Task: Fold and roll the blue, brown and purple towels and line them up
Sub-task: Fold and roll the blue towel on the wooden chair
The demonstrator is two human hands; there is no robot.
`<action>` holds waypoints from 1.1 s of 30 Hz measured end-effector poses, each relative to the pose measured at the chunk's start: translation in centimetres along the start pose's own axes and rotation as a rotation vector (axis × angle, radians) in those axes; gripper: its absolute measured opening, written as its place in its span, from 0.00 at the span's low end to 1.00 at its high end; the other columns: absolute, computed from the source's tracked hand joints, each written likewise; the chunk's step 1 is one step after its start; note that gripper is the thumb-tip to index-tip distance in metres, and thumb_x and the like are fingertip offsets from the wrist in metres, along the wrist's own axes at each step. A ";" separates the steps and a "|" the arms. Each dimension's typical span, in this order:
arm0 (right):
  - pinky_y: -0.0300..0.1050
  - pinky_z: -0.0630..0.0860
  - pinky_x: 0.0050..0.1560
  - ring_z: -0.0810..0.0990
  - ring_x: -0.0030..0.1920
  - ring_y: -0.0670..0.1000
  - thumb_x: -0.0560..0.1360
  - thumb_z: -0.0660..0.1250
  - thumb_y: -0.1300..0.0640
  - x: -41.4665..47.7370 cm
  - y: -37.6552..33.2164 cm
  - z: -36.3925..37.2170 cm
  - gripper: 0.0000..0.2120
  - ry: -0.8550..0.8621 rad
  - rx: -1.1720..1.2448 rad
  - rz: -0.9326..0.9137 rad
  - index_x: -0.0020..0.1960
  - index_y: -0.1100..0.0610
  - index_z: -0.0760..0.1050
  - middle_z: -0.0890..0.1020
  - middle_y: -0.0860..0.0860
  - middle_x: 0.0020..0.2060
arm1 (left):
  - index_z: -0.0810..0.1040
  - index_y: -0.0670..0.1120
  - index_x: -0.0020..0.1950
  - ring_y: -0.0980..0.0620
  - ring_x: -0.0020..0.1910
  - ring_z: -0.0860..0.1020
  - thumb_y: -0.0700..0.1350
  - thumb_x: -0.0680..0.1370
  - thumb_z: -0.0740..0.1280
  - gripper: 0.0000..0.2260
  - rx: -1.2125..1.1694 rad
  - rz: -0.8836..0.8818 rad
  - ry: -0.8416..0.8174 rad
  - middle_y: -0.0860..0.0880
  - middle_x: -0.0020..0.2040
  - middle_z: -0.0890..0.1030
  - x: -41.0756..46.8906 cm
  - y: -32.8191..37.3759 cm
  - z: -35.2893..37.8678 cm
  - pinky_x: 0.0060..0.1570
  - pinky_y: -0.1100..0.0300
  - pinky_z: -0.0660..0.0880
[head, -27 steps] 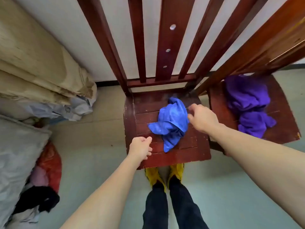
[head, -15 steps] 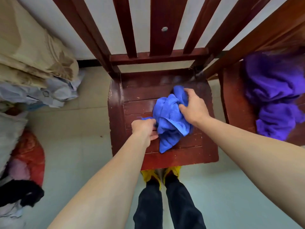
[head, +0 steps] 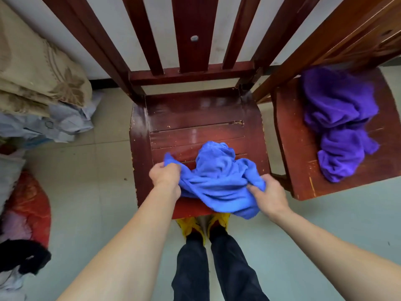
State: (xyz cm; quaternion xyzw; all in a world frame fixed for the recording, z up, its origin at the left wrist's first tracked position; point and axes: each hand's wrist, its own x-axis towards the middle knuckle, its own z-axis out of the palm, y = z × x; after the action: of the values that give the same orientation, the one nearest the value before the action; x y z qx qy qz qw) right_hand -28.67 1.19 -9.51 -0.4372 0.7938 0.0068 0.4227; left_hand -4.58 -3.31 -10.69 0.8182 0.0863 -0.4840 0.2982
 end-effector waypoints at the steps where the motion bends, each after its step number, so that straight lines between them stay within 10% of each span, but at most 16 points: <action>1: 0.49 0.72 0.40 0.77 0.41 0.57 0.73 0.68 0.53 0.2 0.4 -0.5 0.07 0.082 0.017 0.004 0.42 0.52 0.70 0.78 0.48 0.36 | 0.73 0.41 0.42 0.46 0.40 0.75 0.27 0.70 0.59 0.10 -0.123 -0.031 0.011 0.40 0.42 0.76 0.5 0.5 -0.7 0.41 0.53 0.74; 8: 0.30 0.70 0.37 0.77 0.41 0.45 0.77 0.66 0.57 -0.4 -3.8 -1.6 0.02 0.169 0.368 -0.063 0.48 0.55 0.74 0.80 0.47 0.42 | 0.68 0.44 0.36 0.46 0.28 0.78 0.36 0.76 0.52 0.11 -0.484 -0.171 -0.194 0.44 0.32 0.75 -1.2 2.8 -6.1 0.37 0.53 0.74; 13: 0.55 0.74 0.62 0.78 0.61 0.61 0.79 0.62 0.62 1.7 -8.5 -5.0 0.17 -0.147 1.170 0.305 0.66 0.66 0.72 0.78 0.63 0.60 | 0.74 0.44 0.44 0.48 0.41 0.81 0.37 0.78 0.57 0.07 -0.615 -0.081 -0.315 0.46 0.40 0.81 -1.6 6.2 -7.5 0.46 0.55 0.79; 17: 0.51 0.76 0.60 0.79 0.59 0.57 0.80 0.59 0.64 5.0 -12.5 -7.4 0.12 -0.221 1.470 0.351 0.63 0.63 0.72 0.77 0.61 0.59 | 0.76 0.41 0.45 0.46 0.41 0.83 0.40 0.80 0.57 0.09 -0.694 -0.043 -0.431 0.43 0.40 0.83 -1.5 10.4 -4.9 0.47 0.54 0.79; 22: 0.40 0.81 0.38 0.82 0.40 0.50 0.80 0.57 0.64 8.6 -14.0 -7.6 0.07 -0.232 1.378 0.300 0.55 0.59 0.71 0.80 0.54 0.44 | 0.75 0.45 0.56 0.47 0.52 0.79 0.49 0.80 0.59 0.11 -0.519 0.067 -0.459 0.45 0.52 0.80 -0.4 11.6 -0.9 0.61 0.51 0.71; 28: 0.47 0.76 0.38 0.79 0.42 0.52 0.73 0.67 0.61 9.1 -9.9 -4.0 0.24 0.202 0.700 0.277 0.68 0.55 0.68 0.79 0.55 0.51 | 0.76 0.46 0.51 0.49 0.45 0.77 0.50 0.74 0.71 0.11 0.149 0.103 -0.261 0.46 0.48 0.81 -0.3 4.2 1.5 0.41 0.57 0.72; 33: 0.44 0.76 0.37 0.82 0.42 0.52 0.71 0.73 0.52 5.6 -7.3 0.3 0.12 -0.252 0.706 0.449 0.52 0.55 0.78 0.84 0.52 0.44 | 0.79 0.46 0.44 0.51 0.41 0.80 0.44 0.75 0.71 0.03 0.070 0.039 -0.377 0.48 0.41 0.82 -1.2 -0.6 3.1 0.30 0.66 0.75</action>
State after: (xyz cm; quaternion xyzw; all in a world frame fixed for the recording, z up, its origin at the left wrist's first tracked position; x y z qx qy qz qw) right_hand -24.87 -7.05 -10.86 -0.0779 0.7652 -0.1200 0.6277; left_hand -7.74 -4.44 -11.03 0.7245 -0.0039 -0.6254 0.2897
